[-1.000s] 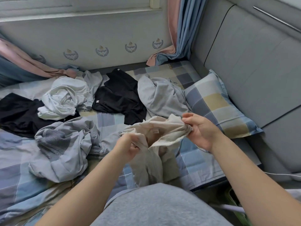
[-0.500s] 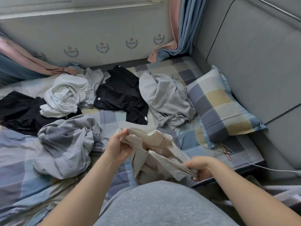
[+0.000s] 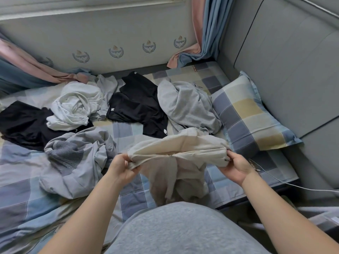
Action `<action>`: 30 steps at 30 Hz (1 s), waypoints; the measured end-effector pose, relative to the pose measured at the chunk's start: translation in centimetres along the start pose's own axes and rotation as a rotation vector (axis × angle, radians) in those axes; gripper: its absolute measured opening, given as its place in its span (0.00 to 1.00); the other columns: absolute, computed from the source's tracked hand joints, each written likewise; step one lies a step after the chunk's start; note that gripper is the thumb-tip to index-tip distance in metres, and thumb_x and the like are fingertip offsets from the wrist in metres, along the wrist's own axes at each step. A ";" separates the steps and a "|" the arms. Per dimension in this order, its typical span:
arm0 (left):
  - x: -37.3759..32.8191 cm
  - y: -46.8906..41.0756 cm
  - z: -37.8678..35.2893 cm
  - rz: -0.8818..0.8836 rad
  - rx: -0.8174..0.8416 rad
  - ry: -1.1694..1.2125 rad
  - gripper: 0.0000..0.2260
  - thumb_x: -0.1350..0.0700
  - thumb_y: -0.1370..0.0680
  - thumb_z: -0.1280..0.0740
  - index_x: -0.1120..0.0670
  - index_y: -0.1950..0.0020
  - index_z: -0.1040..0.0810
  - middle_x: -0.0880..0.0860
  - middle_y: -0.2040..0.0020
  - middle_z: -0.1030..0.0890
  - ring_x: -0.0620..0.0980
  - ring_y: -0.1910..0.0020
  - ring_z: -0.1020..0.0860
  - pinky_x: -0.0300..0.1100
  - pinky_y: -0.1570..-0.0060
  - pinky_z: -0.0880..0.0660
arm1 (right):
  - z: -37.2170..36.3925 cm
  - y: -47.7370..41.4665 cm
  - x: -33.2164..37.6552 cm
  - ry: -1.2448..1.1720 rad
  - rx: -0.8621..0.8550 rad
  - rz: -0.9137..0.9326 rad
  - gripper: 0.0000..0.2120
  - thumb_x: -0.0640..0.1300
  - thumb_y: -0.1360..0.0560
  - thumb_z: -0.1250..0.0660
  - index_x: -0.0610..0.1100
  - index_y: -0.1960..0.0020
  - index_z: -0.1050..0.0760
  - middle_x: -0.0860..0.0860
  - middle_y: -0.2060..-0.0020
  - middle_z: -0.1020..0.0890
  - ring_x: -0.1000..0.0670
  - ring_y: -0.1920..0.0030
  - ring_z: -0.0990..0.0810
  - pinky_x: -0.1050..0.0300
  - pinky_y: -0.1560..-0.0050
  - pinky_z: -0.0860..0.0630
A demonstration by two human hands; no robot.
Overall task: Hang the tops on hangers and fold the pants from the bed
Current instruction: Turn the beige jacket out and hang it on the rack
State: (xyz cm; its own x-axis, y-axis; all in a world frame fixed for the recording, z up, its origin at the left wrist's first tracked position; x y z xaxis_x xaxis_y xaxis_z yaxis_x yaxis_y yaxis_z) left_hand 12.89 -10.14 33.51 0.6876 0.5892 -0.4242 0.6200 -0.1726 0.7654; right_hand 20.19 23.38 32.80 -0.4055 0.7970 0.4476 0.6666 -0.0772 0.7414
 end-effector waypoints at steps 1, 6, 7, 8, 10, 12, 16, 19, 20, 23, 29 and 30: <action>0.8 -0.2 0.5 0.035 -0.023 -0.070 0.19 0.70 0.30 0.45 0.66 0.42 0.25 0.63 0.59 0.15 0.61 0.65 0.15 0.52 0.72 0.19 | 0.2 -0.1 -0.5 0.019 -0.020 -0.026 0.16 0.43 0.20 0.42 0.35 0.45 0.20 0.36 0.52 0.15 0.40 0.56 0.13 0.45 0.60 0.15; 4.0 0.0 1.1 0.201 0.165 -0.633 0.21 0.44 0.22 0.31 0.54 0.34 0.21 0.60 0.45 0.16 0.58 0.52 0.15 0.47 0.59 0.18 | 2.7 0.3 -4.1 0.115 -0.135 -0.257 0.29 0.58 0.17 0.45 0.33 0.40 0.20 0.31 0.42 0.19 0.31 0.43 0.19 0.34 0.38 0.27; 4.5 0.3 1.1 0.209 0.211 -0.842 0.23 0.44 0.26 0.25 0.54 0.35 0.20 0.60 0.44 0.16 0.58 0.49 0.16 0.48 0.57 0.19 | 3.1 0.6 -4.7 0.115 -0.146 -0.286 0.31 0.61 0.17 0.44 0.35 0.34 0.24 0.32 0.38 0.22 0.31 0.37 0.23 0.34 0.32 0.32; 4.6 0.0 1.7 0.180 0.198 -1.056 0.24 0.47 0.30 0.21 0.56 0.38 0.20 0.60 0.46 0.15 0.57 0.50 0.16 0.48 0.57 0.20 | 3.4 0.8 -5.2 0.115 -0.154 -0.303 0.32 0.63 0.18 0.44 0.36 0.32 0.26 0.32 0.35 0.23 0.32 0.33 0.26 0.35 0.29 0.34; 3.8 -0.6 2.7 0.028 0.031 -1.388 0.13 0.55 0.30 0.21 0.59 0.52 0.19 0.56 0.59 0.16 0.54 0.63 0.18 0.45 0.63 0.23 | 3.7 1.2 -6.3 0.128 -0.149 -0.313 0.33 0.65 0.19 0.43 0.37 0.33 0.25 0.33 0.35 0.23 0.33 0.33 0.25 0.34 0.31 0.32; 3.2 -0.9 3.0 -0.082 -0.082 -1.490 0.12 0.58 0.24 0.28 0.57 0.66 0.24 0.52 0.73 0.26 0.50 0.73 0.28 0.38 0.71 0.30 | 3.5 2.0 -7.4 0.165 -0.113 -0.305 0.30 0.62 0.21 0.38 0.36 0.40 0.19 0.33 0.39 0.20 0.33 0.39 0.20 0.35 0.38 0.26; 1.7 -1.0 4.2 -0.151 -0.187 -1.339 0.16 0.52 0.18 0.36 0.55 0.66 0.27 0.51 0.72 0.29 0.49 0.74 0.31 0.36 0.75 0.36 | 3.6 4.3 -9.6 0.394 -0.105 -0.301 0.22 0.49 0.33 0.25 0.38 0.43 0.17 0.37 0.46 0.15 0.39 0.51 0.15 0.42 0.43 0.21; 1.3 -0.7 6.1 0.081 -0.243 -0.802 0.12 0.48 0.17 0.37 0.56 0.52 0.24 0.55 0.69 0.19 0.53 0.74 0.22 0.39 0.76 0.27 | 5.0 6.0 -11.5 0.766 -0.191 -0.317 0.29 0.47 0.37 0.18 0.38 0.40 0.21 0.39 0.51 0.14 0.42 0.53 0.15 0.45 0.48 0.19; 1.3 -0.8 6.3 0.153 -0.223 -0.679 0.12 0.48 0.17 0.36 0.56 0.49 0.23 0.55 0.68 0.17 0.54 0.73 0.19 0.42 0.76 0.24 | 5.3 6.5 -12.2 0.891 -0.219 -0.314 0.29 0.47 0.37 0.17 0.37 0.42 0.21 0.40 0.52 0.14 0.42 0.53 0.15 0.46 0.51 0.18; 1.1 -1.0 6.1 0.272 -0.093 -0.575 0.13 0.46 0.18 0.35 0.56 0.45 0.22 0.56 0.62 0.15 0.55 0.68 0.15 0.47 0.72 0.20 | 5.0 7.7 -14.6 1.256 -0.261 -0.316 0.23 0.50 0.35 0.19 0.38 0.50 0.24 0.44 0.58 0.18 0.46 0.59 0.20 0.54 0.65 0.25; 0.5 -0.9 7.6 0.396 0.160 -0.689 0.24 0.35 0.24 0.33 0.56 0.52 0.13 0.57 0.51 0.14 0.57 0.57 0.14 0.52 0.61 0.17 | 4.0 10.8 -20.6 0.537 -0.527 0.126 0.13 0.36 0.22 0.31 0.36 0.38 0.22 0.39 0.48 0.16 0.41 0.47 0.17 0.47 0.44 0.21; 0.4 -0.7 8.0 0.397 0.225 -0.752 0.24 0.34 0.26 0.31 0.54 0.49 0.13 0.57 0.49 0.14 0.56 0.54 0.14 0.52 0.55 0.17 | 4.1 11.8 -22.3 0.300 -0.564 0.177 0.12 0.33 0.20 0.35 0.34 0.37 0.23 0.37 0.47 0.16 0.39 0.48 0.17 0.45 0.45 0.21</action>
State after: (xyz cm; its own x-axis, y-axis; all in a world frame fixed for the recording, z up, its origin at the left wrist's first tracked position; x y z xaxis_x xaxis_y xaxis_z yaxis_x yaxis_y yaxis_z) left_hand 15.71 -16.09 28.95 0.8859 -0.2096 -0.4138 0.2872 -0.4526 0.8442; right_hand 39.61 7.16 29.55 -0.5310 0.5483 0.6461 0.3425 -0.5585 0.7555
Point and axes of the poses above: each hand's wrist, its own y-axis away from the middle knuckle, its own z-axis out of the back of the hand, x = y × z, the point moved 9 cm from there along -y, towards the middle knuckle
